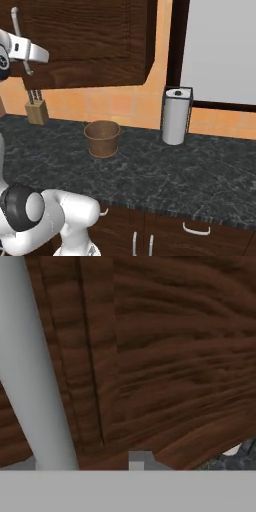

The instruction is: Open the cabinet, pick up the bread from the cabinet and place it in the basket. Then move the basket to the dining counter.

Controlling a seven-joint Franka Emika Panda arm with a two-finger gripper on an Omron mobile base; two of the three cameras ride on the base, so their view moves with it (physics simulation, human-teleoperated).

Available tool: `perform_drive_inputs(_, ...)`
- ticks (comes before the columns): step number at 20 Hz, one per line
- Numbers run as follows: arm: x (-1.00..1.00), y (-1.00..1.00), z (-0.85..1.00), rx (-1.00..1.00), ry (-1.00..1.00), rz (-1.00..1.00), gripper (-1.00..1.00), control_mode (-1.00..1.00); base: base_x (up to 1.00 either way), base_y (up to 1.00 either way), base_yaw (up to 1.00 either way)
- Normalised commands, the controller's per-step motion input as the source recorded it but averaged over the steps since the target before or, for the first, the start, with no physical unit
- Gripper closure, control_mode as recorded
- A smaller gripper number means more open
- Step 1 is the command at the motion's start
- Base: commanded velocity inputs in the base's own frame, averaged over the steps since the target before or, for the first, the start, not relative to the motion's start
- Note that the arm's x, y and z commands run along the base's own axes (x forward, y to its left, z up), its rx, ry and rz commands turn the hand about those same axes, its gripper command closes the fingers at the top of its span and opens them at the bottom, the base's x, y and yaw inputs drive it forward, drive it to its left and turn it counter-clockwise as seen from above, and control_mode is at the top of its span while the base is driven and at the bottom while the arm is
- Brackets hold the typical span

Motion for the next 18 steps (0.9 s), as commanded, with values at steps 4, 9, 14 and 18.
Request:
perform_drive_inputs(4,-0.42,-1.0,-0.32,0.01,0.0,0.04,1.0,-1.0,0.0,0.0,0.0)
perform_drive_inputs(9,-0.69,-1.0,-0.39,0.03,-0.02,0.11,1.0,-1.0,0.0,0.0,0.0)
perform_drive_inputs(14,-0.84,-1.0,-0.35,0.02,-0.07,0.14,1.0,-1.0,0.0,0.0,0.0)
perform_drive_inputs(18,-0.66,-1.0,-0.34,0.0,-0.04,0.07,1.0,-1.0,0.0,0.0,0.0)
